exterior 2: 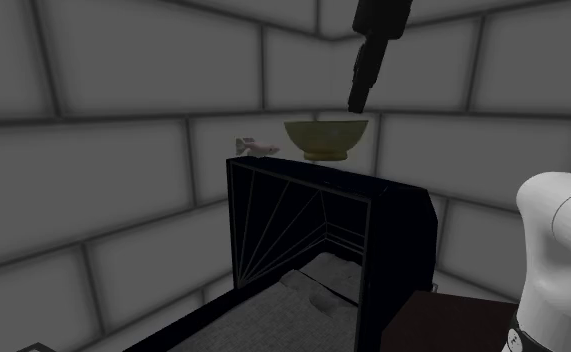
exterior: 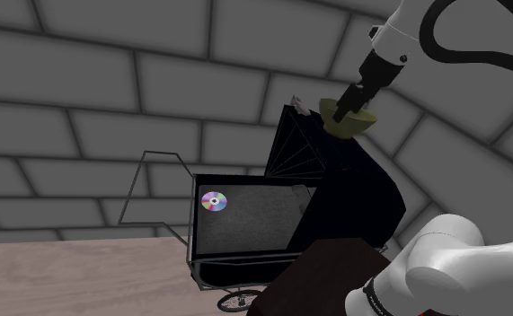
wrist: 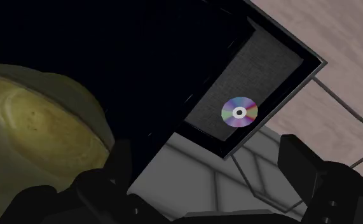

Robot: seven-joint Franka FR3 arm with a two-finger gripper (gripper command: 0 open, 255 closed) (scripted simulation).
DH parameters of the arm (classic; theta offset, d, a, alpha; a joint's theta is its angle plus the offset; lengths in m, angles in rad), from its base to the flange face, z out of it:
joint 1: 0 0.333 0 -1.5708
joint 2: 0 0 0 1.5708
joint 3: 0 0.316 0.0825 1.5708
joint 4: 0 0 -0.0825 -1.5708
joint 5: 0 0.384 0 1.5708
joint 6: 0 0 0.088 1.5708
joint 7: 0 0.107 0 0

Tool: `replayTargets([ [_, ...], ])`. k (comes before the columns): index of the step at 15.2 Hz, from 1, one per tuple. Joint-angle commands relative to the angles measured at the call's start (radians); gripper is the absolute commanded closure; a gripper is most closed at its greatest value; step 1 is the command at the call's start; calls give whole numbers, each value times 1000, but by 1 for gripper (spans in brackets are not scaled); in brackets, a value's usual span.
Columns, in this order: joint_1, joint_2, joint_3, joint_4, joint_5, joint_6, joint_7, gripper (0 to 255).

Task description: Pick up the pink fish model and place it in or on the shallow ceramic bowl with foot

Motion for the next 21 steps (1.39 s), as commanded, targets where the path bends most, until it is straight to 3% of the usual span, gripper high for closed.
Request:
replayTargets([
  [1,0,0,0,0,0,0,0,0],
  [11,-71,414,-26,242,-16,107,131,0],
  [21,-130,822,-80,599,-3,92,231,0],
])
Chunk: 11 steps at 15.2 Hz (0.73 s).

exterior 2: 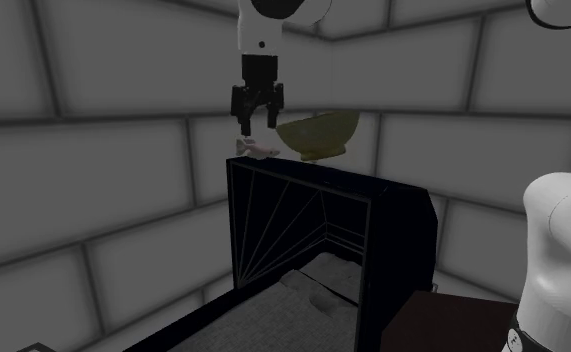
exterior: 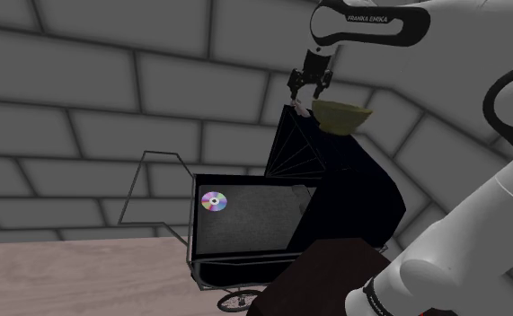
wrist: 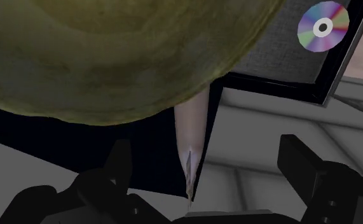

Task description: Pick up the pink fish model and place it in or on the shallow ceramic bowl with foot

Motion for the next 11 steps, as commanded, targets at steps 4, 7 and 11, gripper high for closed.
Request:
replayTargets([
  [4,-11,60,-11,17,4,34,12,0],
  [7,-13,65,-13,-18,4,73,13,0],
  [11,-14,67,-14,-35,4,93,13,0],
])
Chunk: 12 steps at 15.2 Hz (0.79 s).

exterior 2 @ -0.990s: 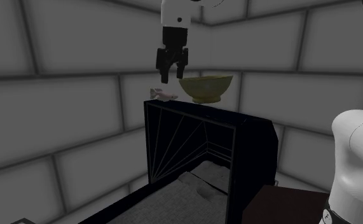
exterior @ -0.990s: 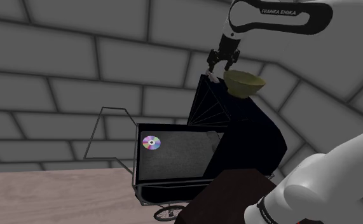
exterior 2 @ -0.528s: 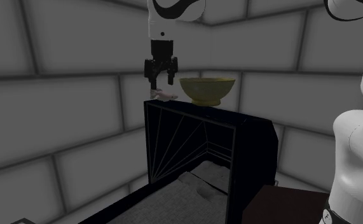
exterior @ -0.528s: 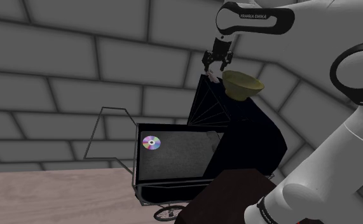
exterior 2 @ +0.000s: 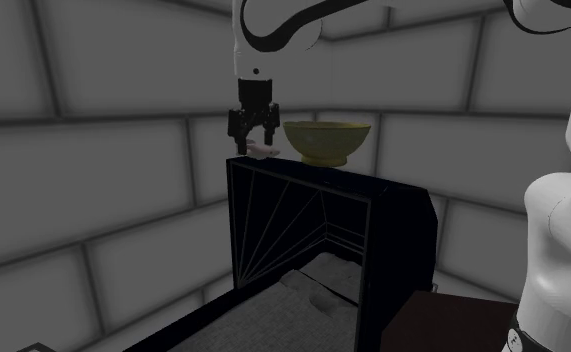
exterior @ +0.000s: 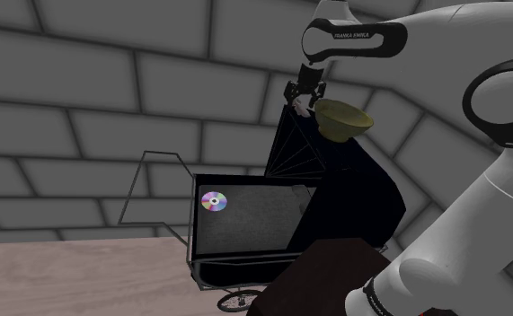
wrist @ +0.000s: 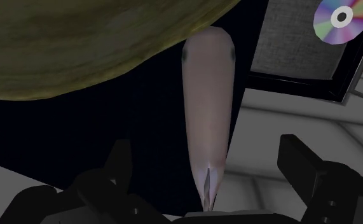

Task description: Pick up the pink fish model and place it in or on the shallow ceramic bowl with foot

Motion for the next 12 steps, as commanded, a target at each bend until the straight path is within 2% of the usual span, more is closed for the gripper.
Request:
replayTargets([
  [1,0,0,0,-2,0,2,0,0],
  [5,0,0,0,-2,0,2,0,0],
  [6,0,0,0,-2,0,2,0,255],
  [12,0,0,0,-2,0,2,0,255],
])
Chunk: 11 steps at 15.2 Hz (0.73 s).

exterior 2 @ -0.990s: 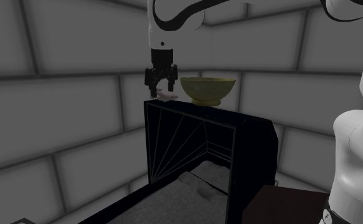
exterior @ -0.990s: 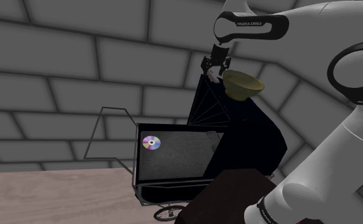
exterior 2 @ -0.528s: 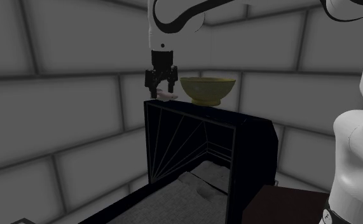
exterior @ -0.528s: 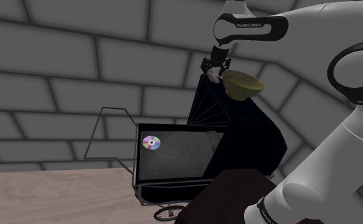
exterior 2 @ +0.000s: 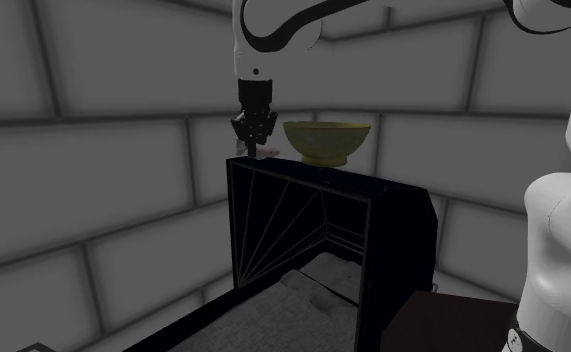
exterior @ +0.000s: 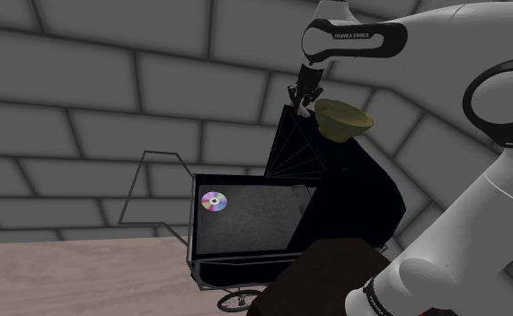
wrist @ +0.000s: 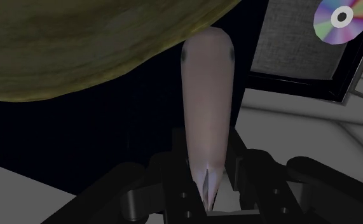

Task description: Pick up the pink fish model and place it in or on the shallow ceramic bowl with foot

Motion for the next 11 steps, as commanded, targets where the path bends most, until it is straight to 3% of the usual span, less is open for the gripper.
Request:
replayTargets([
  [1,0,0,0,0,0,0,0,255],
  [11,1,4,1,112,4,-108,-11,255],
])
